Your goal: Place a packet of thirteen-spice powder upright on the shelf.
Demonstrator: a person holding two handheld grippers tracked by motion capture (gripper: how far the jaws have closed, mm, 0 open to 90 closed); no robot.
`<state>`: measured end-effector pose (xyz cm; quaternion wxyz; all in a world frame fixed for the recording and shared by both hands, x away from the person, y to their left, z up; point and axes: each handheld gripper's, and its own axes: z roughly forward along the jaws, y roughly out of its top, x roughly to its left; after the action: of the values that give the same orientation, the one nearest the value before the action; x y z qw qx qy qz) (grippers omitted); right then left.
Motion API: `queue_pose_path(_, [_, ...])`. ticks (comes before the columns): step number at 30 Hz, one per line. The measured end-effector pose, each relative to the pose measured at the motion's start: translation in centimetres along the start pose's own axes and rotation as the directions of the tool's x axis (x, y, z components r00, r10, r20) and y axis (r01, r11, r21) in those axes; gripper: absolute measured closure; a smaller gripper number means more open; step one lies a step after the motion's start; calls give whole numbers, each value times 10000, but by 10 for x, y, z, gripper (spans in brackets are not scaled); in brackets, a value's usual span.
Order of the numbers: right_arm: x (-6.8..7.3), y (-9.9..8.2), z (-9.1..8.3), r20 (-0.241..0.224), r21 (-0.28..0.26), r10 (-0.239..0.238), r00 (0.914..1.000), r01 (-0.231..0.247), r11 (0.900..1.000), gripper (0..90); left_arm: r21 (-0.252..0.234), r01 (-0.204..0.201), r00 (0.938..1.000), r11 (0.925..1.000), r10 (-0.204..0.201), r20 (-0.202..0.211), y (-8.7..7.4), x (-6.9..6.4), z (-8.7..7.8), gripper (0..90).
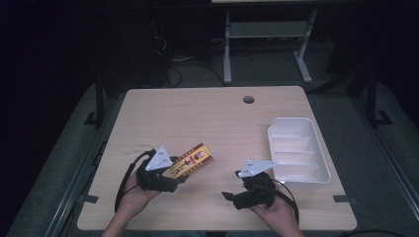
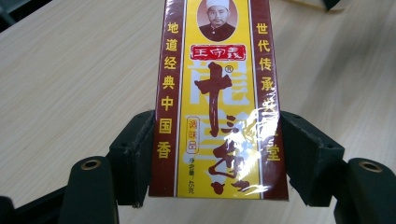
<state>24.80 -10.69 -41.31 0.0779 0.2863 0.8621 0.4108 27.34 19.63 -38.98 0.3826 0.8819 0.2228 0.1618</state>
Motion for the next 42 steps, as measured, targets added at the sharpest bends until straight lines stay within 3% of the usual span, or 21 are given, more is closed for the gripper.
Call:
queue_pose_path(5, [-1, -6, 2, -81, 44, 232, 9997, -231, 9997, 227, 73, -211, 9996, 9998, 209, 209, -5, -15, 10, 326])
queue_pose_path(9, [2, -15, 7, -222, 47, 652, 9976, -651, 9979, 264, 331, -373, 9993, 9988, 371, 71, -9, -26, 17, 326])
queue_pose_path(15, [-3, -17, 5, 73, -170, 953, 9954, -952, 9953, 264, 40, -509, 9987, 9987, 508, 72, -6, -32, 16, 326])
queue_pose_path(21, [-8, -18, 0, -73, -464, 1307, 9914, -1309, 9903, 250, 106, -753, 9971, 9971, 752, 100, -6, -40, 23, 326])
queue_pose_path(25, [-9, -18, 0, -536, -680, 1656, 9847, -1690, 9833, 256, 201, -1222, 9921, 9923, 1215, 314, -2, -51, 29, 326])
queue_pose_path(30, [-9, -17, 0, -853, -812, 1872, 9786, -1941, 9776, 268, 128, -1520, 9878, 9883, 1515, 375, 1, -61, 32, 326])
queue_pose_path(35, [-12, -18, -1, -1349, -937, 2178, 9666, -2313, 9684, 303, 96, -1750, 9838, 9845, 1745, 414, 4, -68, 36, 326])
queue_pose_path(37, [-13, -19, -1, -1485, -992, 2423, 9588, -2583, 9610, 296, 21, -1862, 9816, 9825, 1859, 425, 4, -69, 36, 325])
queue_pose_path(40, [-15, -20, -5, -1541, -1214, 2605, 9531, -2799, 9523, 358, -242, -1778, 9829, 9838, 1787, 437, 4, -69, 34, 325])
queue_pose_path(42, [-17, -20, -7, -1665, -1335, 2841, 9442, -3071, 9423, 387, -429, -1800, 9825, 9827, 1817, 404, 4, -70, 33, 326])
